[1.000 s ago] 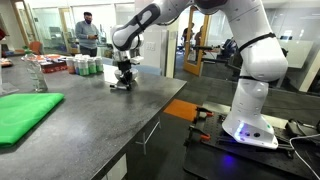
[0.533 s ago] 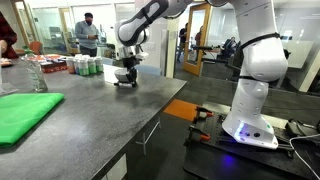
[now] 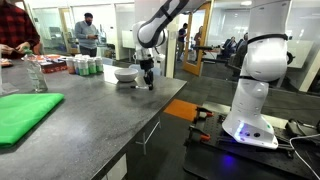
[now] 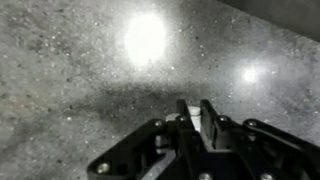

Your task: Move the black marker forwards

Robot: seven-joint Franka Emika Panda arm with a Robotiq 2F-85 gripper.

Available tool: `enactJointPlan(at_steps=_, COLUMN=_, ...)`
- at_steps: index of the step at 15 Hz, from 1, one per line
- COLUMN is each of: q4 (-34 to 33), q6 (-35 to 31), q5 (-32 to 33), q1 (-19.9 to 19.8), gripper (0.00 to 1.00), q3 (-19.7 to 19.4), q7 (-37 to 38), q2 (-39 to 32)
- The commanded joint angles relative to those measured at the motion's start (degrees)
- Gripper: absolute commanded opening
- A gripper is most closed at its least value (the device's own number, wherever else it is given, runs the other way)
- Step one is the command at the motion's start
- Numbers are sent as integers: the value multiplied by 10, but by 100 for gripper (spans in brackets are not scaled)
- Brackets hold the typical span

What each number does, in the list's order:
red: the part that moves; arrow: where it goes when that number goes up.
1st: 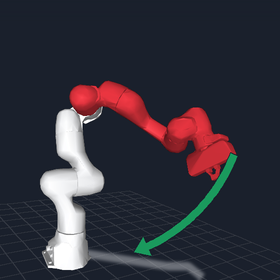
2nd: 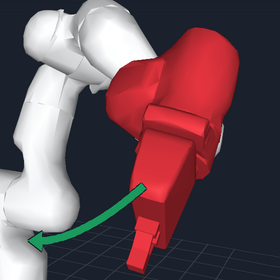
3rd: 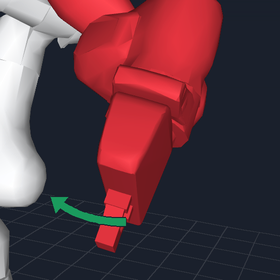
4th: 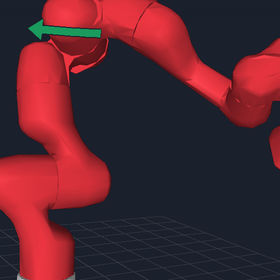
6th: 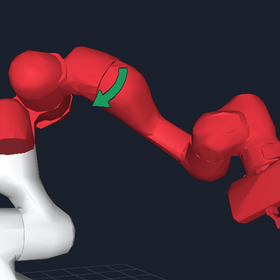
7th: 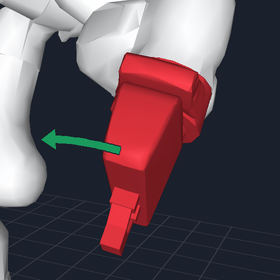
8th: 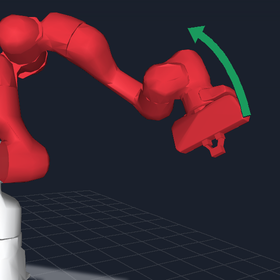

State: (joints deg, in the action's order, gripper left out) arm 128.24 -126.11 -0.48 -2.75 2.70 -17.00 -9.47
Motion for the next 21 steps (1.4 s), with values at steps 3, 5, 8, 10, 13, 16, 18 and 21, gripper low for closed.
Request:
enactJointPlan(at_steps=3, q4=53, q6=-99, q5=-41, q1=-4, gripper=5, q3=-11, q7=-11, q2=12)
enactJointPlan(at_steps=5, q4=53, q6=-108, q5=-44, q1=-5, gripper=5, q3=-13, q7=-11, q2=8)
enactJointPlan(at_steps=8, q4=51, q6=-101, q5=-53, q1=-7, gripper=5, q3=-18, q7=18, q2=10)
enactJointPlan(at_steps=10, q4=42, q6=-83, q5=-78, q1=-7, gripper=5, q3=-21, q7=43, q2=10)
enactJointPlan(at_steps=13, q4=34, q6=-54, q5=-98, q1=2, gripper=5, q3=-26, q7=134, q2=18)
enactJointPlan(at_steps=16, q4=20, q6=-38, q5=-92, q1=10, gripper=5, q3=-29, q7=236, q2=16)
enactJointPlan(at_steps=18, q4=13, q6=-34, q5=-93, q1=13, gripper=5, q3=-31, q7=298, q2=15)
enactJointPlan(at_steps=21, q4=5, q6=-25, q5=-104, q1=15, gripper=5, q3=-33, q7=382, q2=10)
